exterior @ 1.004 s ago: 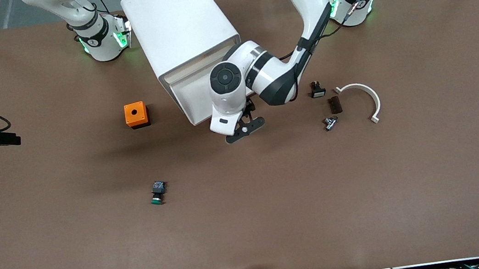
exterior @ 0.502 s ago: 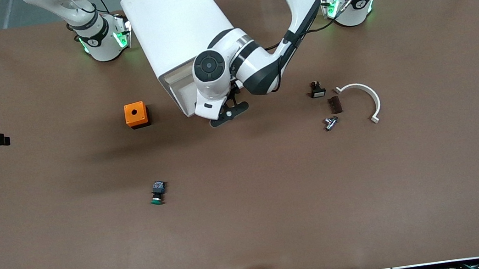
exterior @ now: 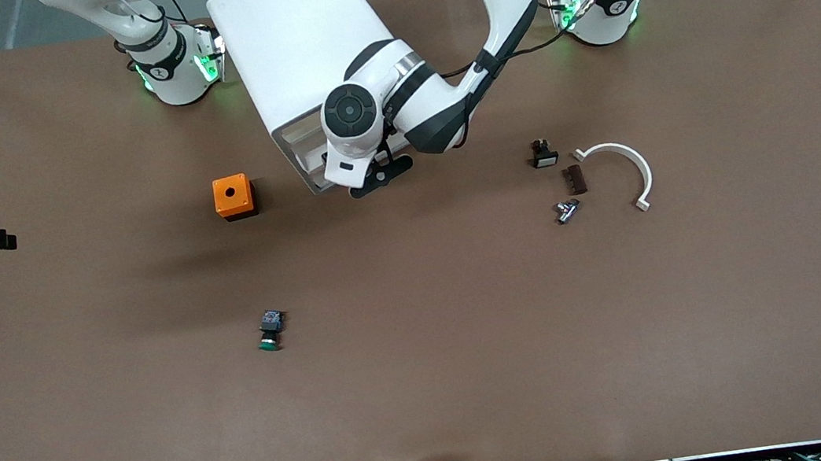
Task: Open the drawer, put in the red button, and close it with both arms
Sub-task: 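Push the drawer closed into the cabinet with the left gripper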
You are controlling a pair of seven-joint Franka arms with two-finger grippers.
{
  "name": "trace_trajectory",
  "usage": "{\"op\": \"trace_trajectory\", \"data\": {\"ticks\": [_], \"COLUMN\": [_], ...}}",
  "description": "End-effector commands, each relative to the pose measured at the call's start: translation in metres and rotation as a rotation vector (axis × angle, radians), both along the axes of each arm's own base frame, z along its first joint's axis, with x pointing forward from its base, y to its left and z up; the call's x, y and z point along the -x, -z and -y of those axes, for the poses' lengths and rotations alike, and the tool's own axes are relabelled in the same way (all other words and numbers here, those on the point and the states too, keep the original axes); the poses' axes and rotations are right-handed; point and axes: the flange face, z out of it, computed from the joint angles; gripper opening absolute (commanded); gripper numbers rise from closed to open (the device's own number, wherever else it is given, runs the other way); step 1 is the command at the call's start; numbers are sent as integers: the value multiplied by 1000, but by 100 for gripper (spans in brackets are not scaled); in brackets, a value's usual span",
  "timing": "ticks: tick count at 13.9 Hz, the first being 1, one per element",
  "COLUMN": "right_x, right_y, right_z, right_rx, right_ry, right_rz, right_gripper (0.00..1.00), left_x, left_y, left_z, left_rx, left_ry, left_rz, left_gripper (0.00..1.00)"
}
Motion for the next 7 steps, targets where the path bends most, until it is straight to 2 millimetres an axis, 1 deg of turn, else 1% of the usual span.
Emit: {"op": "trace_trajectory", "data": {"ticks": [1, 2, 3, 4, 6, 7], "right_x": [-3, -3, -1, 5, 21, 27], "right_y": [-18, -21, -29, -39, -66, -77], "right_z": [3, 3, -1, 0, -5, -7], "right_rx": [13, 8, 4, -5, -46, -38], "right_ry": [-7, -5, -7, -3, -9, -16], "right_rz": [28, 33, 46, 57, 86, 106], "right_gripper": [100, 100, 100, 100, 100, 100], "left_x": [11, 11, 13, 13, 13, 14], "left_y": [-7, -7, -6, -6, -2, 0], "left_z": [1, 1, 2, 2, 0, 0], "left_rx": [19, 26, 39, 42, 38, 35], "left_ry": [-9, -19, -30, -36, -36, -36], "left_rz": [-51, -66, -93, -101, -107, -108], "left_gripper": [99, 99, 99, 99, 99, 99]}}
